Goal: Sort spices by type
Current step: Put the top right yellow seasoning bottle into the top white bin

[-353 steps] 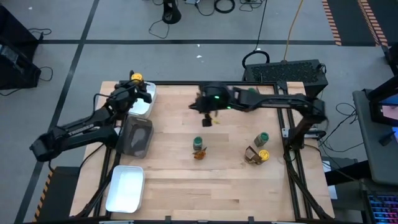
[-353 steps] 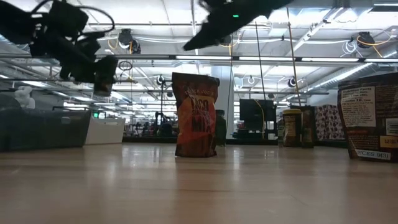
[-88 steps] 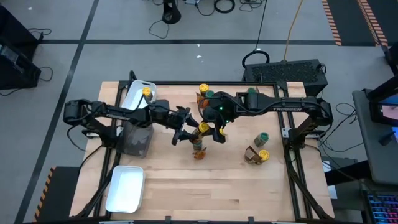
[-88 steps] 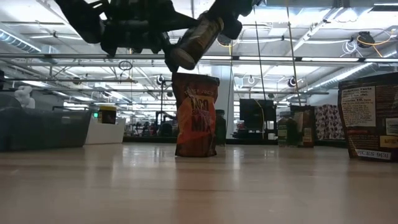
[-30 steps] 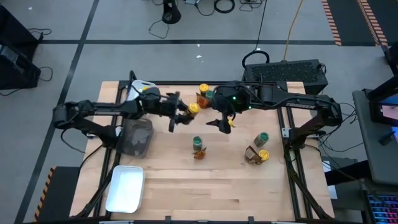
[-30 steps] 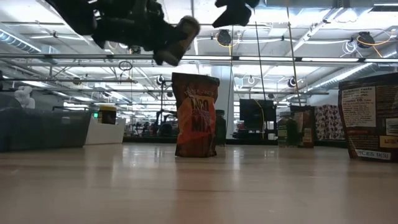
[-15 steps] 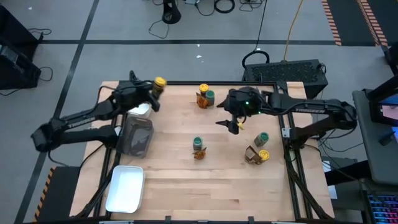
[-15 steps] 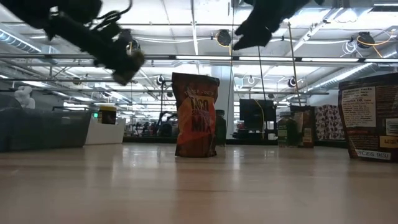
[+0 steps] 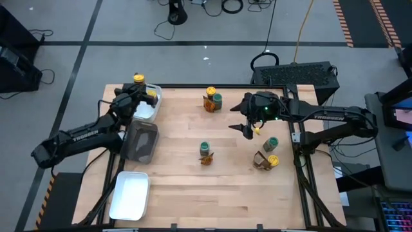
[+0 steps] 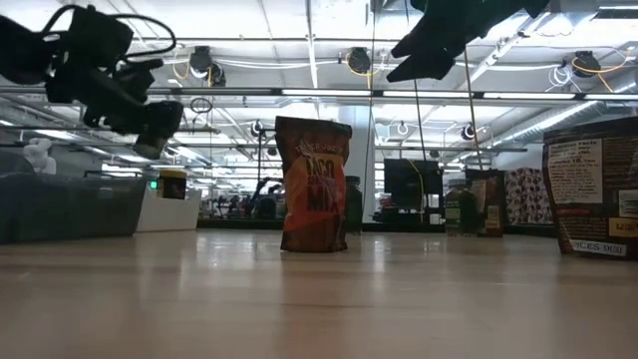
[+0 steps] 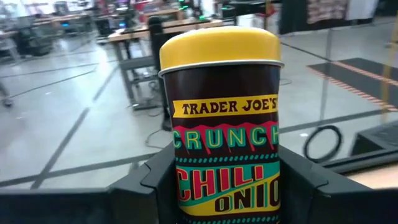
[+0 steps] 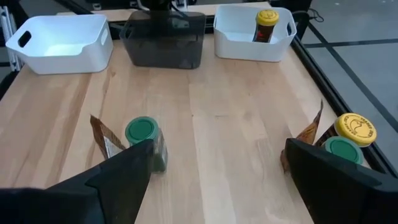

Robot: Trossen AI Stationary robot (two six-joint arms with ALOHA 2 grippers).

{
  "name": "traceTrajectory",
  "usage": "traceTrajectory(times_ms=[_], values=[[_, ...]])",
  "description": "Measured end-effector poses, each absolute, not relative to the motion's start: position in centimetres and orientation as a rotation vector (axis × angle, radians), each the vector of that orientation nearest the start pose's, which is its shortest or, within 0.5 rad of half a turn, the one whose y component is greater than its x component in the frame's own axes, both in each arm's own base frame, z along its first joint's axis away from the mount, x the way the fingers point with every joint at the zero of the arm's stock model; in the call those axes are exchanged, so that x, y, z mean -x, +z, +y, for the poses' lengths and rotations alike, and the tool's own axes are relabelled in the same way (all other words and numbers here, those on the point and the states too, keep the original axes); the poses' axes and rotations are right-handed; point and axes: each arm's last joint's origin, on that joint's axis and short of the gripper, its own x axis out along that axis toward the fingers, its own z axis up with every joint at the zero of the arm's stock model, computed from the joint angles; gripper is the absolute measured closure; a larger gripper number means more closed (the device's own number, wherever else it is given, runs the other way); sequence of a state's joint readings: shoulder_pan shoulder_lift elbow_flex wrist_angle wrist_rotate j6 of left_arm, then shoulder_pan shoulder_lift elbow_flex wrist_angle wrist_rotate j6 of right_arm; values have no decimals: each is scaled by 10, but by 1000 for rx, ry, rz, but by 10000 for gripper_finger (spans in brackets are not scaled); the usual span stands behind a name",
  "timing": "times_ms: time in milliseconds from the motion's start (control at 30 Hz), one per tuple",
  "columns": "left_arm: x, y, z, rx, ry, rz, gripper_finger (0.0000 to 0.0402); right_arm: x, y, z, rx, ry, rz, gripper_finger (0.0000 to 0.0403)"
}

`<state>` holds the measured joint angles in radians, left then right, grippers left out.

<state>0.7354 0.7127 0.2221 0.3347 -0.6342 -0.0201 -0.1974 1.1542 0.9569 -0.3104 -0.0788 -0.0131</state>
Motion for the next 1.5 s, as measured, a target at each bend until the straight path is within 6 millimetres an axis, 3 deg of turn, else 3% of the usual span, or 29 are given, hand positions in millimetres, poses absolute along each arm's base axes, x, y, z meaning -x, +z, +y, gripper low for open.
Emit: traceTrajectory(times_ms=[767,1500], values=[[-95,163,138,121,1501,284,212,-247,311,-47,-63,-115,481,57],[-95,160,139,119,1528,307,212,-248,313,-47,-60,-116,457,57]])
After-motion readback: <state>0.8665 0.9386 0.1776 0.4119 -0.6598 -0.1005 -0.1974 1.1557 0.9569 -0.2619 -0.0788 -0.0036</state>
